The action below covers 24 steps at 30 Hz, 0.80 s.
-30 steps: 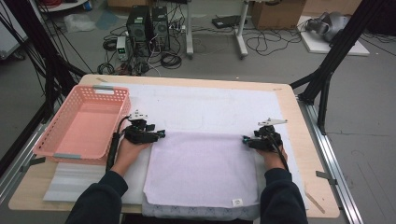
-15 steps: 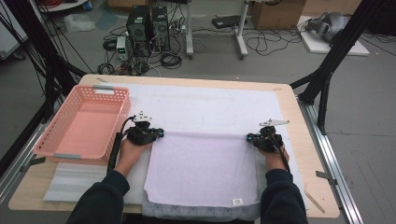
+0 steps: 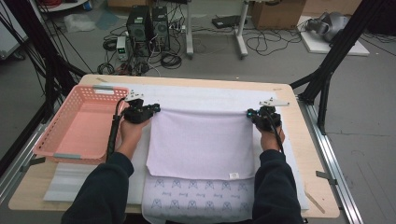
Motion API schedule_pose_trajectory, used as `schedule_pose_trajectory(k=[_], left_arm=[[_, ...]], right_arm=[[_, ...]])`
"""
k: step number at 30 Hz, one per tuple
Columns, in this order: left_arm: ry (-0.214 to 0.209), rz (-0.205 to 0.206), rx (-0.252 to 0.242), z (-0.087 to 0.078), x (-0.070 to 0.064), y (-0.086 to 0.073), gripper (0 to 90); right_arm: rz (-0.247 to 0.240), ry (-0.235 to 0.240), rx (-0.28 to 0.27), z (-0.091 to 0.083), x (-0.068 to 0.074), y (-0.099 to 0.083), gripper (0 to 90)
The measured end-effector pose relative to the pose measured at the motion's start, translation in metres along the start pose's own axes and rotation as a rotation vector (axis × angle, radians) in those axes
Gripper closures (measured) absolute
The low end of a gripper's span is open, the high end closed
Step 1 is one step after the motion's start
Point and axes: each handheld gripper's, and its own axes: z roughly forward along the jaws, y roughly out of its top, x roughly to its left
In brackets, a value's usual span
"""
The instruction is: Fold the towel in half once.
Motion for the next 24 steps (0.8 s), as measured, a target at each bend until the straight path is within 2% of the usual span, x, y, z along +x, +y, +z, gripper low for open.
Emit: schedule_pose_trajectory(k=[1,3,5,9,11,12,13,15,17,19,22,23,24], left_arm=[[-0.001,0.009,-0.027,0.002,0.002,0.001,84.3],[0.006,0.009,-0.009,0.006,0.005,0.003,84.3],[0.015,0.017,-0.014,0.01,0.006,0.003,84.3],[0.012,0.001,-0.005,0.013,0.009,0.0,83.3],[-0.001,0.001,0.011,0.014,0.007,-0.001,76.3],[0.004,0.005,0.028,0.014,0.007,-0.002,70.2],[0.009,-0.014,0.039,0.014,0.007,-0.004,62.0],[0.008,-0.047,0.049,0.012,0.008,-0.006,51.9],[0.004,-0.071,0.041,0.007,0.006,-0.006,45.0],[-0.019,-0.066,0.049,0.001,0.002,-0.006,42.6],[-0.055,-0.022,0.073,-0.008,-0.008,-0.002,41.2],[-0.054,-0.004,0.048,-0.012,-0.012,-0.002,41.7],[-0.058,-0.006,0.022,-0.017,-0.016,-0.002,43.3]], right_arm=[[0.007,-0.007,0.001,0.003,-0.001,0.004,86.2],[0.005,-0.027,-0.004,0.008,-0.002,0.009,86.2],[0.004,-0.047,-0.013,0.013,-0.002,0.014,86.2],[0.02,-0.062,0.019,0.026,-0.001,0.015,85.8],[0.036,-0.063,0.037,0.031,0.0,0.012,81.8],[0.041,-0.065,0.041,0.033,0.001,0.01,75.6],[0.048,-0.067,0.036,0.033,0.002,0.01,70.6],[0.041,-0.077,0.017,0.03,0.006,0.009,63.1],[0.036,-0.058,0.008,0.025,0.006,0.009,60.1],[0.037,-0.044,0.0,0.018,0.007,0.009,58.1],[0.04,-0.022,-0.005,0.005,0.008,0.007,56.4],[0.032,-0.016,-0.005,0.001,0.009,0.005,56.1],[0.028,-0.014,-0.004,-0.004,0.01,0.003,55.9]])
